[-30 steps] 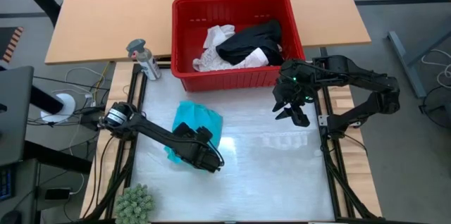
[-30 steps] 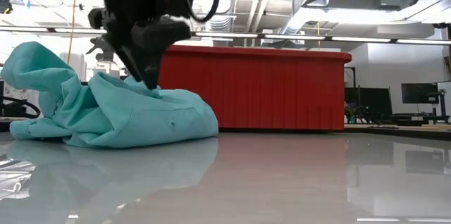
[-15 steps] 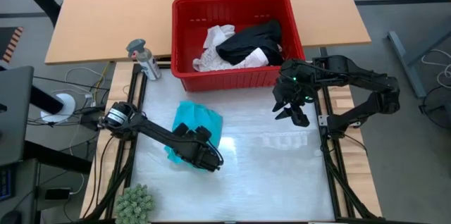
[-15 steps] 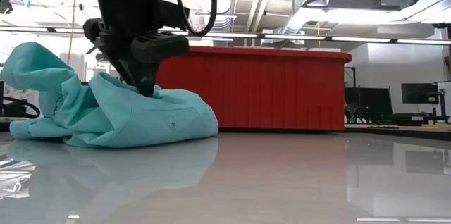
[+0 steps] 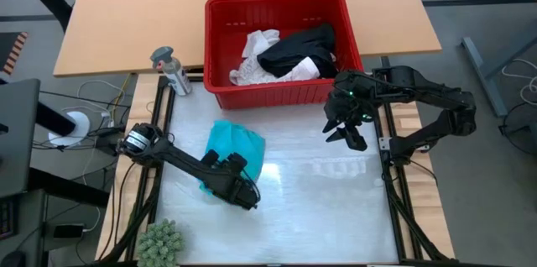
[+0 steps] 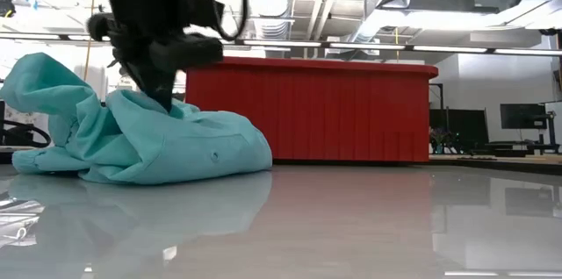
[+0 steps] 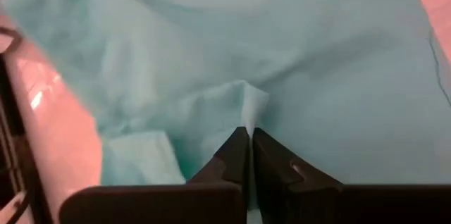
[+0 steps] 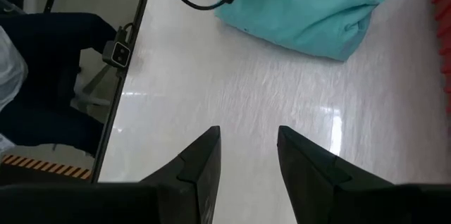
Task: Fold laundry
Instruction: Fold the light blue shorts
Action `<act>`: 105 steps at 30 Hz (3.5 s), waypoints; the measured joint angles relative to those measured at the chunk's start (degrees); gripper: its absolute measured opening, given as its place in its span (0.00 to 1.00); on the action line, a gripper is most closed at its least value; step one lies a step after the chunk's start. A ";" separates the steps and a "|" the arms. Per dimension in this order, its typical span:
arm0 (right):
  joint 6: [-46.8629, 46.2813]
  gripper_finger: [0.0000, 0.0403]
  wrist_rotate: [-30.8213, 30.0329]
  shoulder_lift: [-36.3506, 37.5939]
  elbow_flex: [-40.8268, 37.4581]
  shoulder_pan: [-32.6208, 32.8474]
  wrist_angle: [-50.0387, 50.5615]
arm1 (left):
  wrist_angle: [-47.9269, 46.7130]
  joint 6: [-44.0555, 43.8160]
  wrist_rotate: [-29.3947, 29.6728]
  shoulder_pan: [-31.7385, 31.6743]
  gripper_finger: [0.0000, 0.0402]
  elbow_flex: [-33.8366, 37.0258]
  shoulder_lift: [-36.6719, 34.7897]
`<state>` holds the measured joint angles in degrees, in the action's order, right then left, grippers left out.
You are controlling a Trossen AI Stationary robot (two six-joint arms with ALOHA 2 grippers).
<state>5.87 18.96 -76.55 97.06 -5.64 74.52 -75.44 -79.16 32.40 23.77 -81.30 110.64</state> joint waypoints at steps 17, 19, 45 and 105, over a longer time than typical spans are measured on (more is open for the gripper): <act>-1.79 0.41 0.18 -0.61 -18.57 0.03 -31.30 | -13.56 -21.08 1.27 10.71 0.00 -2.32 -0.08; -3.14 0.41 0.34 -0.66 -25.00 0.06 -42.75 | -13.79 -21.92 1.20 11.41 0.00 -2.32 -0.08; -8.73 0.30 -3.22 -38.33 -30.11 3.52 -118.55 | -14.59 -25.94 2.39 14.95 0.00 -2.16 -0.08; -11.80 0.30 3.67 -55.76 -16.09 -0.51 -108.29 | -14.59 -26.97 -15.50 21.94 0.04 5.75 -0.08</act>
<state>-5.93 22.63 -132.31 80.97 -6.15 -33.77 -90.03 -106.13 16.90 45.71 -75.55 110.56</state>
